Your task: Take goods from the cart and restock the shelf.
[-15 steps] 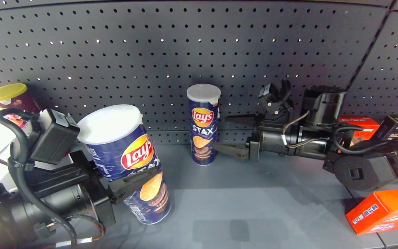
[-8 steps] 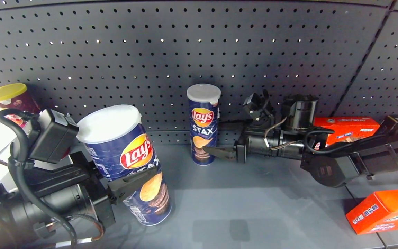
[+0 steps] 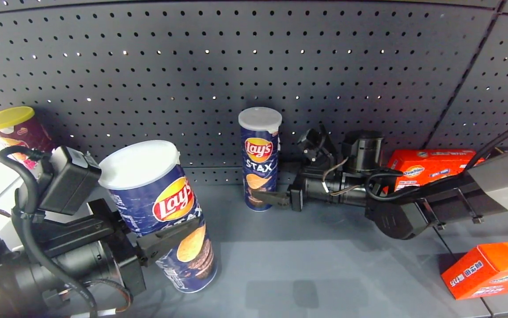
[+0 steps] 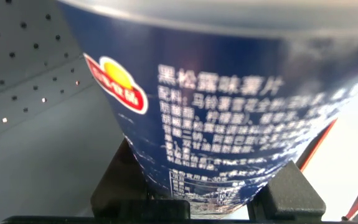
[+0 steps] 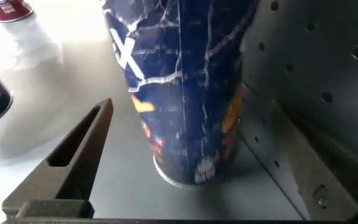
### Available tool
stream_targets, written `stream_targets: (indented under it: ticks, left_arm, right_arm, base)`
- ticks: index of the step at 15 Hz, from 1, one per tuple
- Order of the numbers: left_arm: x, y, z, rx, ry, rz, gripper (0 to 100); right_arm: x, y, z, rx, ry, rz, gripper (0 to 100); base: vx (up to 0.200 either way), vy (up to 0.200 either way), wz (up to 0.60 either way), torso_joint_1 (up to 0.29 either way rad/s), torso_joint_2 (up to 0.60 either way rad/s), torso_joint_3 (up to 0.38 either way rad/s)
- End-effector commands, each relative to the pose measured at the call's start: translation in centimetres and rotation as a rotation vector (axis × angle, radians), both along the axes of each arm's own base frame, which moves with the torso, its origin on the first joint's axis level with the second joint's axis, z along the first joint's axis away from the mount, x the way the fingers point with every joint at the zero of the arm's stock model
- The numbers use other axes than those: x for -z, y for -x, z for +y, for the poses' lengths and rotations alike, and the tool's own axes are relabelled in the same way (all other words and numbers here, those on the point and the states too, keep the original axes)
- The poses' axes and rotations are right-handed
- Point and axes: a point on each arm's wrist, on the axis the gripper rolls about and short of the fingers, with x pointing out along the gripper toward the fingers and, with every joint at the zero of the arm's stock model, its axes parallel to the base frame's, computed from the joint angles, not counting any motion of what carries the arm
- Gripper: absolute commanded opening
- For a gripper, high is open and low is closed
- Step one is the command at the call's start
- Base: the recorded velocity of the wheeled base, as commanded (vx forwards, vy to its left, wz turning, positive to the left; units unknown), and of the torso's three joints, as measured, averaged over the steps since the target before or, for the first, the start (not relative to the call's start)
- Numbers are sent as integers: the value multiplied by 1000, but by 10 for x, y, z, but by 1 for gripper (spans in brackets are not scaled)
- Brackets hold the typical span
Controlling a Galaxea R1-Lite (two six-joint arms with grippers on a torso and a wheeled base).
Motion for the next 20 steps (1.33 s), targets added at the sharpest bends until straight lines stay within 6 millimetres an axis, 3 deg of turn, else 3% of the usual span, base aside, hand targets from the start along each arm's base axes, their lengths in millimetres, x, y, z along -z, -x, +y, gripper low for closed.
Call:
stream_targets:
  ticks: [1,8,9,16,20]
  left_arm:
    - [0,2,1,0,1,-3,0]
    - [-1,3,2,-3,4,-9,0]
    - [-1,4,2,-3,4,-9,0]
    - [-1,3,2,-5,5,-10,0]
    - [-4,4,7,-17,12,-22,0]
  right_arm:
    - [8,-5,4,0,6,11,100]
    - [14,-15,21,-12,-1,2,100]
    - [14,-14,21,-12,-2,0,0]
    - [17,-8,19,23,14,13,0]
    - [1,12,7,13,11,3,0]
  base:
    - [0,0,0,0,0,0]
    - [0,0,0,0,0,0]
    - [0,0,0,0,0,0]
    - [0,0,0,0,0,0]
    - [0,0,0,0,0,0]
